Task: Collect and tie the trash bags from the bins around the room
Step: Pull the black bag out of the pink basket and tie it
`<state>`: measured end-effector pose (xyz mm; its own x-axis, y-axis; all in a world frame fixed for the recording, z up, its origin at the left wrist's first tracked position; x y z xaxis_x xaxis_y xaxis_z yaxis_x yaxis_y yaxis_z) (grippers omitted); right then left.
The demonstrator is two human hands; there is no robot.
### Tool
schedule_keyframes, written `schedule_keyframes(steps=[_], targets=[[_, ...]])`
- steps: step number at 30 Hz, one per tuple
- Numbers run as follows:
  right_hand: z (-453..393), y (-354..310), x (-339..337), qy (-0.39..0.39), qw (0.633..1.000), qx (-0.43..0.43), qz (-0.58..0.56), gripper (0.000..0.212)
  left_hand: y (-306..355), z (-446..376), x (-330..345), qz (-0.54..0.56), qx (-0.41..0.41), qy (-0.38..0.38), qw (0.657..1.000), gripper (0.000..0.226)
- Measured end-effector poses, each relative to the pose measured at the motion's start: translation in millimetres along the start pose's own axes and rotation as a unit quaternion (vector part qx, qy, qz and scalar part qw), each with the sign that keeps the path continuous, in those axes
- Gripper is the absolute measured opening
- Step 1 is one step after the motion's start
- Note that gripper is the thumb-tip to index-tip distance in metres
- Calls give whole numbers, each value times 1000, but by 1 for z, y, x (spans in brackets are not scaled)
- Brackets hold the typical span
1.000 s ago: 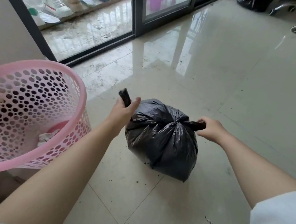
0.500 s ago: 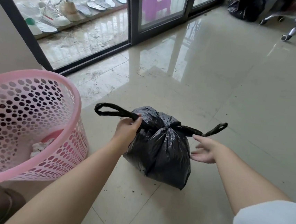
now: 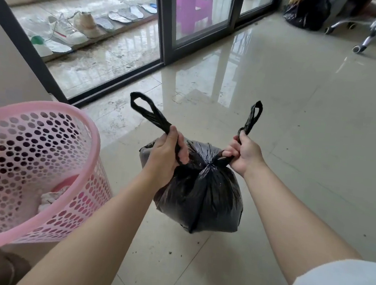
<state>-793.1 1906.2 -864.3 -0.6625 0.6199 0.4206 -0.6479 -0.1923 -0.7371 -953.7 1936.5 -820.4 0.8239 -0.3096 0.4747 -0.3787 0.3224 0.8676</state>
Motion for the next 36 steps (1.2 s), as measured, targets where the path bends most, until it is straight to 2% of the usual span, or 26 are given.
schedule_keyframes(steps=[5, 10, 12, 14, 17, 18, 20, 22, 24, 26, 28, 29, 31, 32, 34, 36], targets=[[2, 11, -3, 21, 984, 19, 175, 40, -16, -2, -18, -101, -64, 18, 993, 46], [4, 25, -8, 51, 968, 4, 245, 36, -28, 6, -37, -167, -86, 33, 982, 45], [7, 28, 5, 8, 969, -1, 245, 36, -26, 9, -44, -227, -94, 40, 968, 42], [17, 29, 21, -78, 961, 15, 264, 36, -22, 12, -54, -276, -142, 30, 950, 35], [29, 16, 23, -150, 899, 10, 413, 26, -16, 19, -61, -284, -222, 12, 933, 35], [30, 10, 21, -155, 884, 1, 442, 24, -10, 18, -60, -272, -210, 13, 939, 34], [29, 5, 20, -163, 878, -5, 450, 25, 2, 14, -51, -257, -152, 18, 954, 35], [27, 6, 25, -170, 894, -3, 416, 24, 12, 10, -37, -223, -101, 9, 970, 35], [25, 7, 30, -170, 911, -4, 376, 21, 15, 9, -30, -173, -83, 0, 981, 31], [25, 8, 35, -183, 918, -4, 353, 18, 9, 8, -29, -200, -69, -4, 977, 28], [26, 9, 37, -203, 913, -5, 354, 16, -1, 7, -32, -313, -68, 13, 947, 25], [27, 10, 37, -212, 907, -6, 365, 16, -5, 6, -33, -385, -72, 17, 920, 28], [28, 12, 37, -221, 892, -11, 394, 16, -18, 8, -31, -536, -116, -18, 836, 35], [28, 13, 37, -220, 886, -12, 408, 16, -26, 11, -31, -577, -146, -46, 802, 34], [28, 16, 35, -212, 874, -12, 436, 15, -35, 19, -33, -561, -229, -73, 792, 27], [27, 16, 33, -200, 861, -20, 467, 16, -41, 26, -37, -534, -293, -95, 787, 38]])
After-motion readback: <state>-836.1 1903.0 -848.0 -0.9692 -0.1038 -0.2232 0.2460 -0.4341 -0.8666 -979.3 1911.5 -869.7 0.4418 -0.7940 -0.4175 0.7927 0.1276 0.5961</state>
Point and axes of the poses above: each hand's wrist, its own z-axis away from the middle knuckle, its own x-axis out of the palm, y = z × x, the point moved 8 cm from there along -z, towards the middle knuckle, and after that the axes turned 7 degrees about z, right-handed, at the moved point
